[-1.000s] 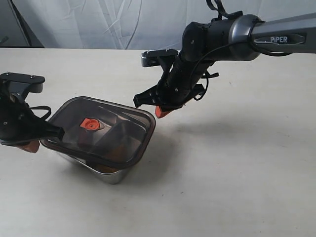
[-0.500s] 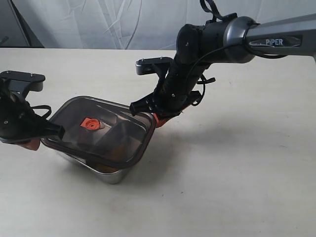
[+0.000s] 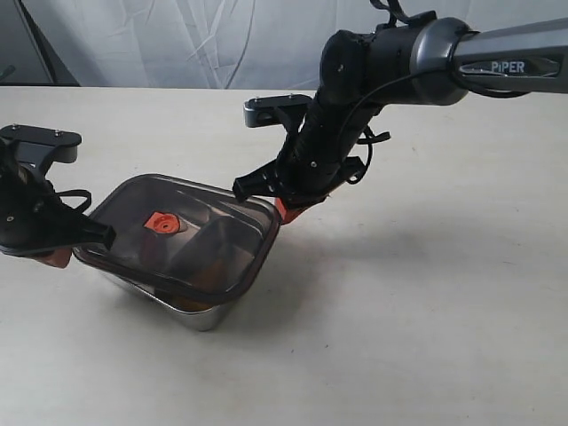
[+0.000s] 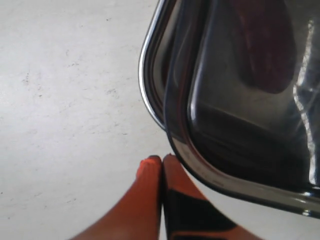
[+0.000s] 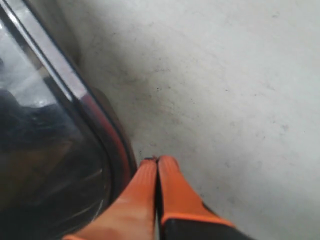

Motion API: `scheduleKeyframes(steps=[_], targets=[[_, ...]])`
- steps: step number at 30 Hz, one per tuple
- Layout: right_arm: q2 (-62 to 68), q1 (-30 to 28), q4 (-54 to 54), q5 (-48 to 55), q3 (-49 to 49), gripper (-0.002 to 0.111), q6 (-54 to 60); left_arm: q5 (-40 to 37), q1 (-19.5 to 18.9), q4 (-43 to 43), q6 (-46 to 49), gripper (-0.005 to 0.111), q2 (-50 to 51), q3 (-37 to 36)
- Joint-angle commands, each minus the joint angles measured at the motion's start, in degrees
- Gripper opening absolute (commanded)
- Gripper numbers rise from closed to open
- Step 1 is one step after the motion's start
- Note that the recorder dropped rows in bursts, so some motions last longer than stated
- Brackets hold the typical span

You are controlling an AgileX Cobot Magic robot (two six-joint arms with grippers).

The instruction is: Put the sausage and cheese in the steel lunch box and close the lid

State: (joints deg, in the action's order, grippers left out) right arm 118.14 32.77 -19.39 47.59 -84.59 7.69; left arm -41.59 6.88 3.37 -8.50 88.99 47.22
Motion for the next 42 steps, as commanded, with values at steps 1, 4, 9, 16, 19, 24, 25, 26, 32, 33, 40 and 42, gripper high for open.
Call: scheduleKeyframes(steps=[1, 4, 9, 16, 19, 24, 25, 26, 32, 33, 40, 42], targets=[[-0.64, 0.05, 0.4, 0.36, -0.27, -0.001, 0.38, 0.06, -0.03, 0.38, -0.35, 0.0, 0.05, 0.23], [-0.64, 0.59, 0.4, 1.35, -0.27, -0.001, 0.5, 0.06, -0.03, 0.38, -0.35, 0.0, 0.05, 0.23], [-0.64, 2.76, 0.8, 1.62, -0.27, -0.001, 0.5, 0.3, -0.03, 0.63, -0.44, 0.0, 0.05, 0.23], [-0.64, 4.0, 0.8, 1.39, -0.27, -0.001, 0.26, 0.3, -0.03, 0.81, -0.44, 0.0, 0.05, 0.23], [-0.64, 4.0, 0.8, 1.79, -0.27, -0.001, 0.27, 0.3, -0.03, 0.81, -0.44, 0.0, 0.05, 0.23], [-0.64, 4.0, 0.69, 2.13, -0.27, -0.001, 0.15, 0.3, -0.03, 1.44, -0.57, 0.0, 0.05, 0.23], [-0.64, 4.0, 0.69, 2.13, -0.27, -0.001, 0.15, 0.3, -0.03, 1.55, -0.69, 0.0, 0.05, 0.23], [-0.64, 4.0, 0.69, 2.13, -0.27, -0.001, 0.15, 0.3, -0.03, 1.62, -0.69, 0.0, 0.05, 0.23], [-0.64, 4.0, 0.13, 2.13, -0.27, -0.001, 0.04, 1.18, -0.03, 3.68, -2.71, 0.0, 0.05, 0.47], [-0.64, 4.0, 0.13, 2.13, -0.27, -0.001, 0.04, 1.18, -0.03, 4.41, -3.43, 0.0, 0.05, 0.82], [-0.64, 4.0, 0.13, 2.13, -0.27, -0.001, 0.04, 1.74, -0.03, 5.56, -3.43, 0.0, 0.05, 2.93], [-0.64, 4.0, 0.15, 2.03, -0.27, -0.001, 0.04, 1.79, -0.03, 6.39, -3.43, 0.0, 0.05, 3.09]])
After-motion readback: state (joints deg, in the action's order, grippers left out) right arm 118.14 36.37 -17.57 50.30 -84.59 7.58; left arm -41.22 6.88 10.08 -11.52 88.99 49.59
